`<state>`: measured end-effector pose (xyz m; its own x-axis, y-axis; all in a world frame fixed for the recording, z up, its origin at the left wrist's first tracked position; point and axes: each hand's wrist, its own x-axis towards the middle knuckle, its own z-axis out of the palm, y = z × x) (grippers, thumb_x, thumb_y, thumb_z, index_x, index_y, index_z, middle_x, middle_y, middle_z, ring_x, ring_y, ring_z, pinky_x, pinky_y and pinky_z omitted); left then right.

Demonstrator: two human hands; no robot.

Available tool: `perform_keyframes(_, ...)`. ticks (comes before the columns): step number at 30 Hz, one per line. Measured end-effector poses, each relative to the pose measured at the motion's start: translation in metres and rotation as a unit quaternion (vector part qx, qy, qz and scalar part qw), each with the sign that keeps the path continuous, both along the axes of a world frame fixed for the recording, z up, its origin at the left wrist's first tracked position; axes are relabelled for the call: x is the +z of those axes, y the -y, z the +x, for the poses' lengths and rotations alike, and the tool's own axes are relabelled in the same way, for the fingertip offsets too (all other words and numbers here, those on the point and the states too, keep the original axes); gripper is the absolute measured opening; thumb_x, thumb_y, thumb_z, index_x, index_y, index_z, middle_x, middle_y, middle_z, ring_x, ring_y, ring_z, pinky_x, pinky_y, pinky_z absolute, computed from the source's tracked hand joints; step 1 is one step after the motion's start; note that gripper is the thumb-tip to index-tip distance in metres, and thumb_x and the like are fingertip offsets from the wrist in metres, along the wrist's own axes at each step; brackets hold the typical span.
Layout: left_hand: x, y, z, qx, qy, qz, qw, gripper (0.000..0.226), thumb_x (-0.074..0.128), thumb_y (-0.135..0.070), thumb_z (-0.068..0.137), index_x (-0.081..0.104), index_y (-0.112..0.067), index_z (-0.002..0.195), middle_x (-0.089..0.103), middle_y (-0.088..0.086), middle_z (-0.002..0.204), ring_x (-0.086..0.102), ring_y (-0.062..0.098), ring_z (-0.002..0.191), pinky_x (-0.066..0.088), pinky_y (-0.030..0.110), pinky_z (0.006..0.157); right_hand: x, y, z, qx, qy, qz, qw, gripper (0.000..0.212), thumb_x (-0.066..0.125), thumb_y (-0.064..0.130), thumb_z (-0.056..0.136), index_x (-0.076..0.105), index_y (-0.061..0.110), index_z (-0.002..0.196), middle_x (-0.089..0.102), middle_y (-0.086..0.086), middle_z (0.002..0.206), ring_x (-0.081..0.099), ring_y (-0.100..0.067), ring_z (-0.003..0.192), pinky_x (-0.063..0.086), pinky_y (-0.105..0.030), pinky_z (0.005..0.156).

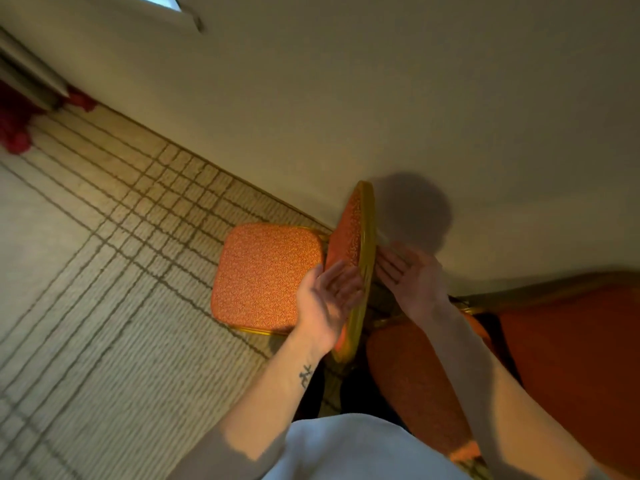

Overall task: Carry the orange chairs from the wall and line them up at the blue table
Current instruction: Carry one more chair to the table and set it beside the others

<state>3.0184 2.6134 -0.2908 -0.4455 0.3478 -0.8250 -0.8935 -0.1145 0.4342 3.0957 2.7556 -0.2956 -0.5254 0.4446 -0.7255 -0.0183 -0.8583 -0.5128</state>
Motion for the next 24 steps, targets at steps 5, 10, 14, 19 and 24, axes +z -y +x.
perform_keyframes(5, 0.003, -0.005, 0.001, 0.022, -0.018, -0.029, 0.999, 0.044, 0.040, -0.039, 0.104, 0.066, -0.007, 0.121, 0.072, 0.013, 0.115, 0.065, 0.025, 0.099, 0.051, 0.036, 0.082, -0.002, 0.002, -0.009, 0.022, 0.029, 0.006, 0.999, 0.042, 0.050, 0.029, 0.096, 0.066, 0.001, 0.123, 0.071, -0.017, 0.123, 0.068, -0.026, 0.114, 0.052, -0.035, 0.091)
perform_keyframes(10, 0.018, -0.002, -0.010, 0.027, -0.047, -0.054, 0.997, 0.024, 0.050, -0.023, 0.099, 0.070, -0.010, 0.102, 0.075, 0.005, 0.089, 0.068, 0.015, 0.075, 0.052, 0.026, 0.067, 0.000, 0.004, -0.018, 0.036, 0.001, -0.023, 0.999, 0.047, 0.044, 0.030, 0.099, 0.063, -0.004, 0.126, 0.071, -0.020, 0.122, 0.066, -0.031, 0.118, 0.051, -0.040, 0.098)
perform_keyframes(14, 0.034, 0.014, -0.028, 0.059, -0.072, -0.046, 0.995, 0.023, 0.050, -0.021, 0.101, 0.069, -0.009, 0.092, 0.065, 0.005, 0.075, 0.062, 0.010, 0.053, 0.049, 0.017, 0.046, 0.017, 0.015, -0.049, 0.076, -0.027, -0.028, 0.996, 0.051, 0.042, 0.031, 0.099, 0.061, -0.008, 0.127, 0.069, -0.026, 0.122, 0.066, -0.036, 0.117, 0.048, -0.047, 0.106)
perform_keyframes(19, 0.055, 0.041, -0.062, 0.099, -0.196, -0.102, 0.970, 0.020, 0.052, -0.014, 0.103, 0.070, -0.005, 0.107, 0.072, 0.007, 0.085, 0.069, 0.010, 0.068, 0.053, 0.020, 0.056, 0.041, 0.041, -0.101, 0.141, -0.063, -0.034, 0.987, 0.054, 0.038, 0.027, 0.097, 0.058, -0.010, 0.130, 0.066, -0.030, 0.124, 0.063, -0.039, 0.121, 0.044, -0.049, 0.111)
perform_keyframes(24, 0.062, 0.063, -0.098, 0.096, -0.315, -0.193, 0.924, 0.017, 0.055, -0.020, 0.097, 0.070, -0.017, 0.104, 0.073, 0.004, 0.090, 0.068, 0.014, 0.075, 0.057, 0.034, 0.069, 0.064, 0.069, -0.153, 0.207, -0.108, -0.028, 0.972, 0.053, 0.037, 0.027, 0.098, 0.055, -0.008, 0.134, 0.066, -0.029, 0.125, 0.064, -0.039, 0.119, 0.045, -0.048, 0.111)
